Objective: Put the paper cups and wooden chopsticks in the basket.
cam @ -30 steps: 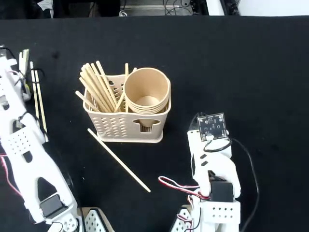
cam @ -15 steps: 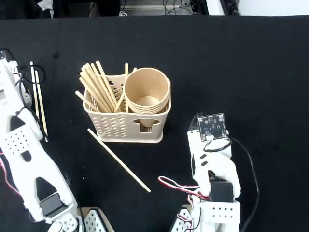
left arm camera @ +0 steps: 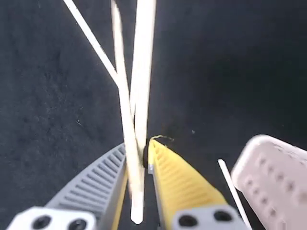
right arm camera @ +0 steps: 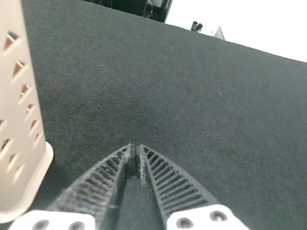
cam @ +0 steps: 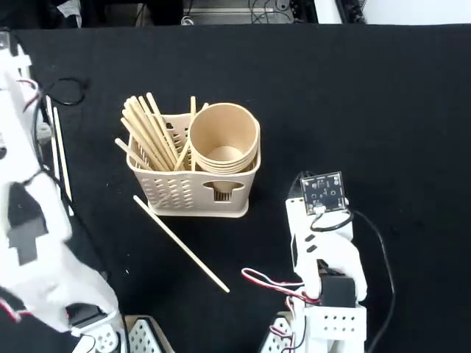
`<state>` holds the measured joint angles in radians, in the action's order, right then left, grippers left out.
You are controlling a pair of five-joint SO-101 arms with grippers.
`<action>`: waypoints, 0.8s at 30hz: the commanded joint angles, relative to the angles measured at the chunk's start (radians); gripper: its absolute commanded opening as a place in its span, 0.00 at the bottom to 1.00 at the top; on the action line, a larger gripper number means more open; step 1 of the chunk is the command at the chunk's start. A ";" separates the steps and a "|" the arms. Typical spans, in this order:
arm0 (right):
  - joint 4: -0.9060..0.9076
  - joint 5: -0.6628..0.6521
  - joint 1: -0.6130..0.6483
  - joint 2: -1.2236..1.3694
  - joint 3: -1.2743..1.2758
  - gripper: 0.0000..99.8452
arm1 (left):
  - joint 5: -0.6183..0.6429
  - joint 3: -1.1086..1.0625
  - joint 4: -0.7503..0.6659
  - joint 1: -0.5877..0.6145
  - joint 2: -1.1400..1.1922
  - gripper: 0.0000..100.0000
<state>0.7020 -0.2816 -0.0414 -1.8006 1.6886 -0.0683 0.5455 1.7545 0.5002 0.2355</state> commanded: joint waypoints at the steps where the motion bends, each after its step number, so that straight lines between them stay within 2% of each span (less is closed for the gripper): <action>1: 0.002 -0.008 0.011 -0.067 -0.004 0.01 | 0.011 -0.139 -0.055 -0.067 -0.275 0.03; 5: 0.002 -0.008 0.011 -0.067 -0.004 0.01 | 0.021 -0.303 -0.141 -0.119 -0.470 0.03; 13: 0.002 -0.008 0.011 -0.067 -0.004 0.01 | 0.170 -0.748 -0.506 -0.232 -0.914 0.03; 18: 0.002 -0.008 0.011 -0.067 -0.004 0.01 | 0.270 -1.041 -0.796 -0.341 -1.250 0.03; 24: 0.002 -0.008 0.011 -0.067 -0.004 0.01 | 0.288 -1.411 -1.246 -0.504 -1.576 0.03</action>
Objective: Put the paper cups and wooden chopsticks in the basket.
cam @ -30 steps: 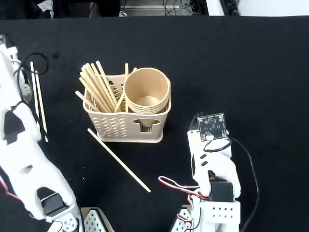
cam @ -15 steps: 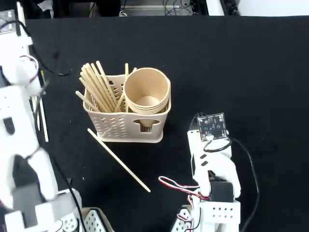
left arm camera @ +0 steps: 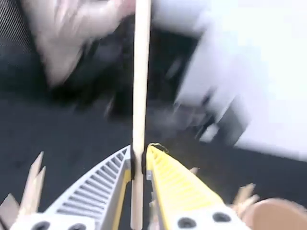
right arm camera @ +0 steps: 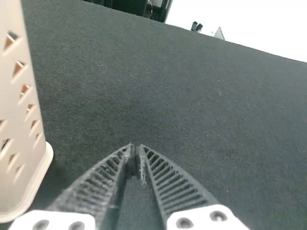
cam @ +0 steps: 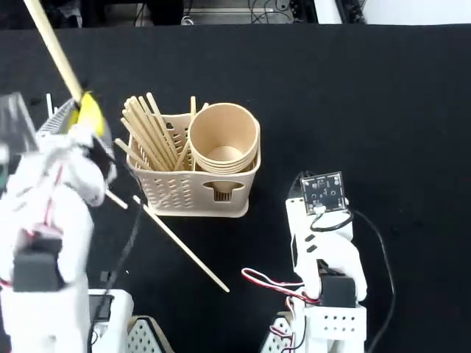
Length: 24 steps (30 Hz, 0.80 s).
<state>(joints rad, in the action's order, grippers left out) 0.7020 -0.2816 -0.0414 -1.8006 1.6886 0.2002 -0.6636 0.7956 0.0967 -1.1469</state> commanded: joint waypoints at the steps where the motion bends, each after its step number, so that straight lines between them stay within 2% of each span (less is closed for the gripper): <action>1: 0.002 -0.008 0.011 -0.067 -0.004 0.01 | 0.020 -0.245 -0.336 -0.124 -0.230 0.03; 3: 0.002 -0.008 0.011 -0.067 -0.004 0.01 | 0.020 -0.292 -0.382 -0.157 -0.278 0.03; 7: 0.002 -0.008 0.011 -0.067 -0.004 0.01 | 0.020 -0.355 -0.367 -0.222 -0.293 0.04; 9: 0.002 -0.008 0.011 -0.067 -0.004 0.01 | 0.031 -0.407 -0.344 -0.245 -0.293 0.07; 16: 0.002 -0.008 0.011 -0.067 -0.004 0.01 | 0.222 -0.549 -0.387 -0.170 -0.295 0.19; 20: 0.002 -0.008 0.011 -0.067 -0.004 0.01 | 0.233 -0.466 -0.276 -0.157 -0.304 0.21; 24: 0.002 -0.008 0.011 -0.067 -0.004 0.01 | 0.233 -0.255 -0.064 -0.096 -0.296 0.21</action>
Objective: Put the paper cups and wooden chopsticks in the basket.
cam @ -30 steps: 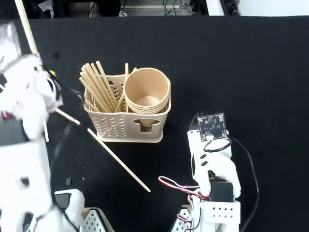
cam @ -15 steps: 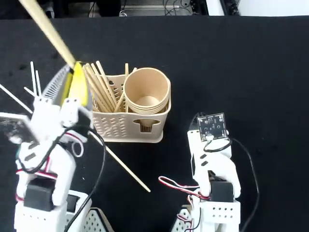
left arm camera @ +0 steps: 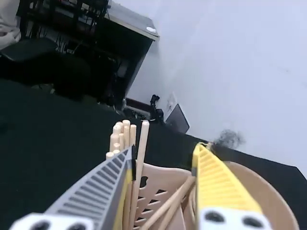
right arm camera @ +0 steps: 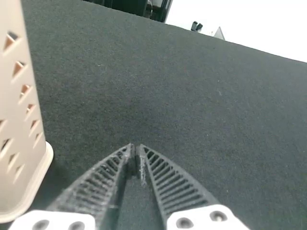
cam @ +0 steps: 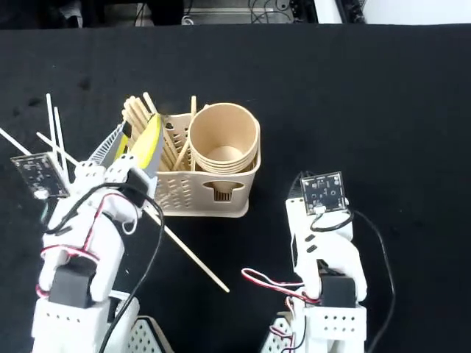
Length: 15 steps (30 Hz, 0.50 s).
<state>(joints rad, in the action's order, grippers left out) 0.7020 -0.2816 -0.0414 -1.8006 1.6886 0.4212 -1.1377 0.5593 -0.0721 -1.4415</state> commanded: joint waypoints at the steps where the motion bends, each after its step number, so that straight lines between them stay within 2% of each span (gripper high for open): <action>1: 0.002 -0.008 0.011 -0.067 -0.004 0.01 | 0.012 0.285 0.222 0.114 0.002 0.21; 6: 0.002 -0.008 0.011 -0.067 -0.004 0.01 | 0.008 0.535 0.453 0.452 0.123 0.21; 8: 0.002 -0.008 0.011 -0.067 -0.004 0.01 | -0.037 0.572 0.506 0.539 0.242 0.21; 12: 0.002 -0.008 0.011 -0.067 -0.004 0.01 | -0.149 0.593 0.520 0.648 0.548 0.21; 15: 0.002 -0.008 0.011 -0.067 -0.004 0.01 | -0.176 0.641 0.468 0.751 0.784 0.21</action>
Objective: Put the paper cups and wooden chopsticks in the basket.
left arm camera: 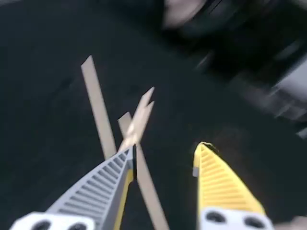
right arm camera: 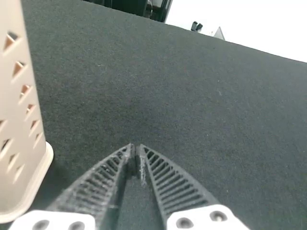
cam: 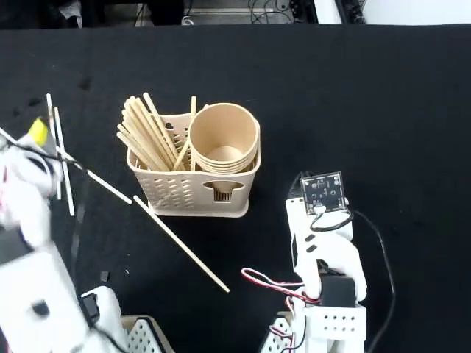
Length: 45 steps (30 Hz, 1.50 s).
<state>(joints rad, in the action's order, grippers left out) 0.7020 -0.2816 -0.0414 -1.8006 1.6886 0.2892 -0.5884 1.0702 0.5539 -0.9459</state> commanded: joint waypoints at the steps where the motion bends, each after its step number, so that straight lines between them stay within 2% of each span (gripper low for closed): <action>1: 0.002 -0.008 0.011 -0.067 -0.004 0.01 | -0.048 0.113 -0.068 0.151 0.368 0.21; 6: 0.002 -0.008 0.011 -0.067 -0.004 0.01 | -0.051 0.302 -0.117 0.211 0.735 0.21; 15: 0.002 -0.008 0.011 -0.067 -0.004 0.01 | -0.089 0.762 -0.110 0.214 1.355 0.21; 21: 0.002 -0.008 0.011 -0.067 -0.004 0.01 | -0.081 1.168 0.052 0.211 1.697 0.21; 28: 0.002 -0.008 0.012 -0.067 -0.004 0.01 | -0.014 1.673 0.258 0.206 2.048 0.21; 32: 0.002 -0.008 0.012 -0.067 -0.004 0.01 | -0.014 1.933 0.416 0.206 2.211 0.19; 36: 0.002 -0.008 0.012 -0.067 -0.004 0.01 | -0.020 2.150 0.517 0.208 2.352 0.03; 38: 0.002 -0.008 0.012 -0.067 -0.004 0.01 | -0.011 2.250 0.574 0.206 2.404 0.04; 45: 0.002 -0.008 0.012 -0.067 -0.004 0.01 | 0.009 2.253 0.697 0.179 2.289 0.03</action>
<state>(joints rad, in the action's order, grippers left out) 0.7020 -0.2816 -0.0414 -1.8006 1.6886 0.2846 1.6425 1.6855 0.7457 1.4308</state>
